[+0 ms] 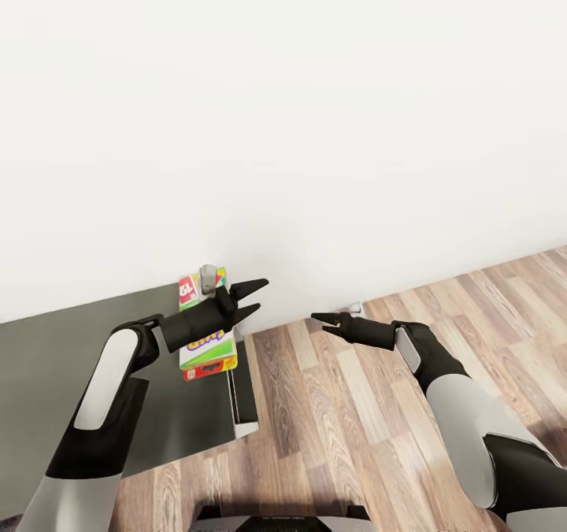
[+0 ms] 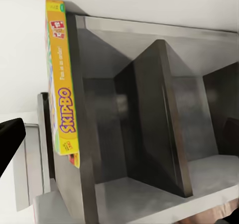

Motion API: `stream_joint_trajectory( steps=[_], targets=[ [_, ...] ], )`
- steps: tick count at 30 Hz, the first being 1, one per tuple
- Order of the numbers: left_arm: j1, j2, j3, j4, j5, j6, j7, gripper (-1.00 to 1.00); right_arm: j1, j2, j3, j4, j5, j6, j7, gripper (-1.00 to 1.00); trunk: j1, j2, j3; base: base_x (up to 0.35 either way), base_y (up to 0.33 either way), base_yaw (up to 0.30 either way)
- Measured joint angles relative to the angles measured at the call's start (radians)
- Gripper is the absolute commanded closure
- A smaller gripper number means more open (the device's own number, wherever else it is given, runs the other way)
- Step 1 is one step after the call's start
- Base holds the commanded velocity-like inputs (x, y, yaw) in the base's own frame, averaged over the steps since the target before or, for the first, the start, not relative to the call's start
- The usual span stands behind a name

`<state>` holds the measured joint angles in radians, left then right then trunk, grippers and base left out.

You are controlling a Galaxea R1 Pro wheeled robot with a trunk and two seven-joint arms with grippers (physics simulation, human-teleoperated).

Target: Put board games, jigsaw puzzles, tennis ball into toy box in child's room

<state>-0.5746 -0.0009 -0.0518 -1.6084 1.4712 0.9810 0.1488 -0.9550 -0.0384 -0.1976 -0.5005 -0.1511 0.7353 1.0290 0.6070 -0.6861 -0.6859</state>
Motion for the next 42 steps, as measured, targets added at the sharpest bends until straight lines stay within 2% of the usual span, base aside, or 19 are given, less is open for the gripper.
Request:
stream_joint_trajectory(
  steps=[19, 30, 42],
  targets=[
    [-0.006, 0.001, 0.000, 0.000, 0.007, 0.000, -0.005, -1.00, 0.001, 0.005, 0.000, -0.002, 0.000, -0.003, 0.000, -1.00, 0.000, 0.000, -0.027, 0.000, 0.000, 0.000],
    [-0.054, 0.005, 0.002, 0.000, 0.015, 0.004, -0.005, -1.00, -0.002, 0.005, -0.001, -0.007, -0.001, -0.004, 0.000, -1.00, 0.000, 0.000, -0.031, 0.000, 0.000, 0.000],
    [-0.077, 0.004, 0.002, 0.000, 0.016, 0.018, -0.006, -1.00, -0.007, 0.004, -0.003, -0.010, -0.002, -0.005, 0.000, -1.00, 0.000, 0.000, -0.032, 0.000, 0.000, 0.018]
  ],
)
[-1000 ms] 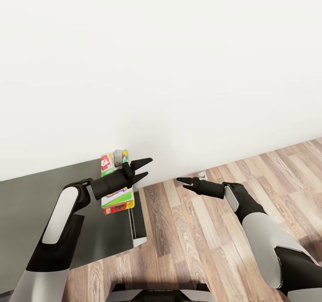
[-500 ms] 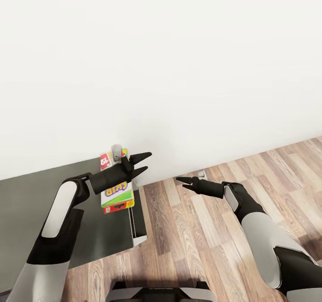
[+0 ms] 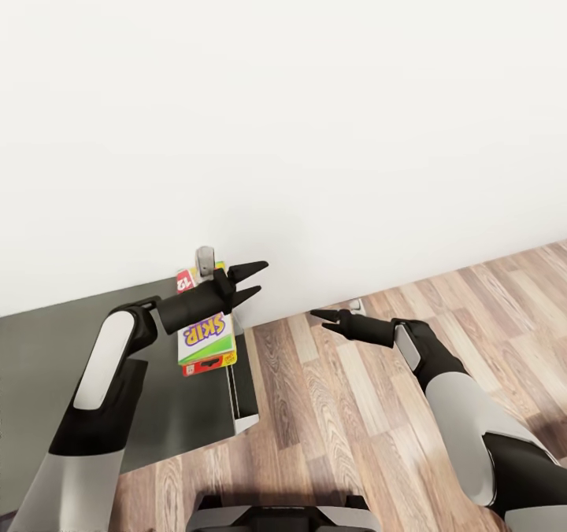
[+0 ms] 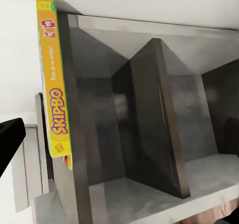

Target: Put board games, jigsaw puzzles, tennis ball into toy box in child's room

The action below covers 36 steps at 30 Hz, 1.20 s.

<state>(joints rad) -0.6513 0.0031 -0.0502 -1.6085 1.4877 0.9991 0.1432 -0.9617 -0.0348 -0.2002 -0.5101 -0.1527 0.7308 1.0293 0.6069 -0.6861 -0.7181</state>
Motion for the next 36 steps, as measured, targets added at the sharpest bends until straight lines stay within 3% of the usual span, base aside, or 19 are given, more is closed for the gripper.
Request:
stream_joint_trajectory(
  steps=[24, 36],
  targets=[
    [-0.005, -0.003, -0.002, 0.000, 0.001, 0.005, 0.000, -1.00, -0.021, 0.006, 0.002, -0.019, 0.001, -0.002, 0.001, -1.00, 0.000, 0.000, 0.000, 0.000, 0.000, 0.219],
    [-0.005, -0.005, -0.004, 0.000, 0.000, 0.005, 0.000, -1.00, -0.027, 0.008, 0.003, -0.022, 0.002, -0.005, 0.001, -1.00, 0.000, 0.000, 0.000, 0.000, 0.000, 0.072]
  ],
)
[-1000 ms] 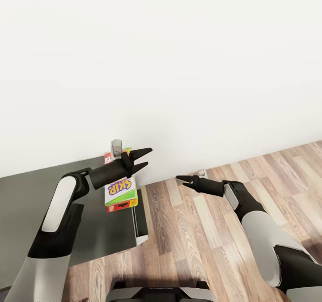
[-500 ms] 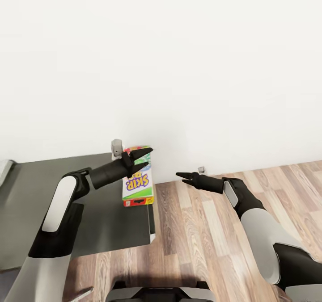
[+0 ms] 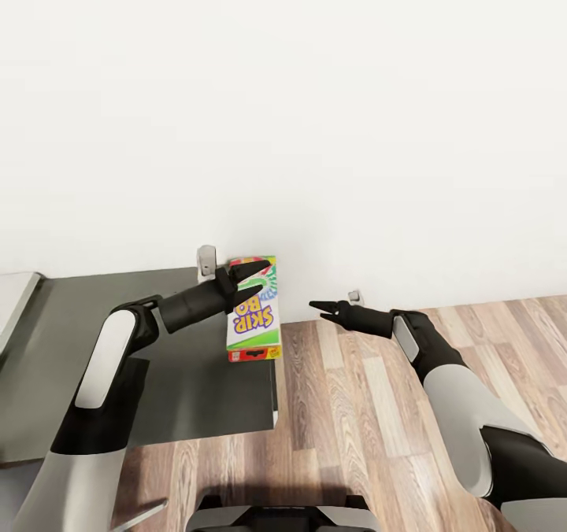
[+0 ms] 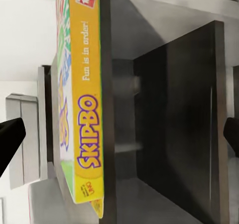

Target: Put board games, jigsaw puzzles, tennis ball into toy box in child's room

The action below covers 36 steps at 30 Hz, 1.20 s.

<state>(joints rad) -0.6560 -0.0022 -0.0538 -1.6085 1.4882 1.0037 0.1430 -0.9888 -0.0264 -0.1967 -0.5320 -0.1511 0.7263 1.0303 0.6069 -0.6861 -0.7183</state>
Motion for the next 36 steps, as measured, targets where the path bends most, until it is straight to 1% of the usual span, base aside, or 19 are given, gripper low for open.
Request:
stream_joint_trajectory(
  steps=[13, 26, 36],
  targets=[
    [0.000, -0.001, -0.001, 0.000, 0.000, 0.000, 0.001, -1.00, -0.003, 0.003, 0.000, -0.001, 0.000, -0.002, 0.000, -1.00, 0.000, 0.000, 0.000, 0.000, 0.000, 0.015],
    [0.000, -0.001, -0.002, 0.000, 0.000, 0.000, 0.003, -1.00, -0.023, 0.005, 0.002, -0.004, 0.001, -0.003, -0.001, -1.00, 0.000, 0.000, 0.000, 0.000, 0.000, 0.005],
    [0.000, -0.002, -0.003, 0.000, 0.000, 0.000, 0.004, -1.00, -0.026, 0.002, 0.001, 0.000, 0.002, -0.003, -0.002, -1.00, 0.000, 0.000, 0.000, 0.000, 0.000, 0.053]
  ],
)
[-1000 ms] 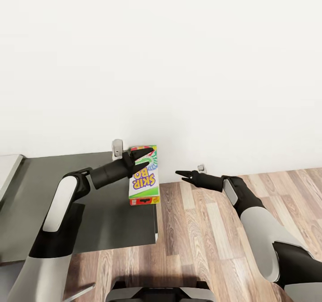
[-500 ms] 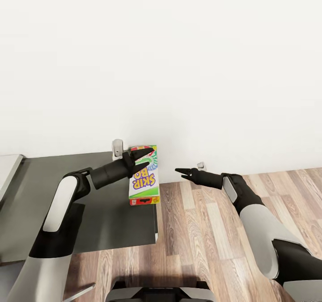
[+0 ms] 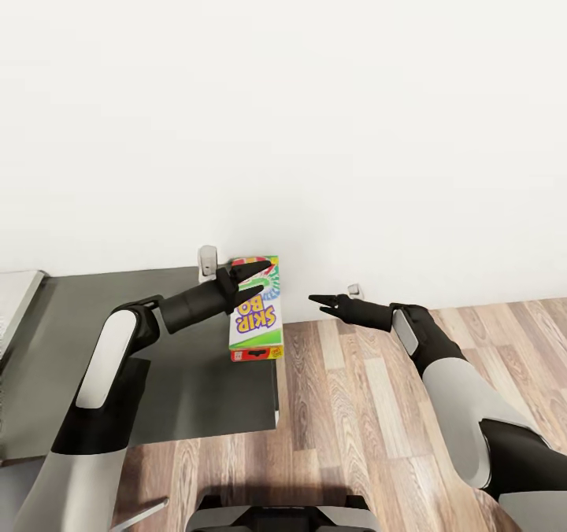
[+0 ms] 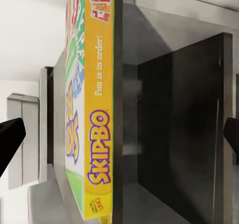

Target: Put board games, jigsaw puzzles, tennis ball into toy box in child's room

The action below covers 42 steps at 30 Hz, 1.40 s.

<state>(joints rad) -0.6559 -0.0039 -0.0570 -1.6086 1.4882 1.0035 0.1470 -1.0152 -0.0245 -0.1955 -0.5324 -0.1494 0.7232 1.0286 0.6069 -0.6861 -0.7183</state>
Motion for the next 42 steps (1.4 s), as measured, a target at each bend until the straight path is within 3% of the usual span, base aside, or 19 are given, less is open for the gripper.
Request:
stream_joint_trajectory(
  steps=[16, 42],
  targets=[
    [-0.001, 0.000, -0.014, 0.000, 0.000, 0.000, 0.001, -1.00, -0.001, -0.001, -0.001, 0.008, 0.002, 0.001, -0.003, -1.00, 0.000, 0.000, 0.000, 0.000, 0.000, 0.056],
    [0.000, 0.001, -0.026, 0.000, 0.000, 0.000, 0.001, -1.00, -0.001, -0.005, -0.003, 0.009, -0.002, 0.000, -0.001, -1.00, 0.000, 0.000, 0.000, 0.000, 0.000, 0.227]
  ],
)
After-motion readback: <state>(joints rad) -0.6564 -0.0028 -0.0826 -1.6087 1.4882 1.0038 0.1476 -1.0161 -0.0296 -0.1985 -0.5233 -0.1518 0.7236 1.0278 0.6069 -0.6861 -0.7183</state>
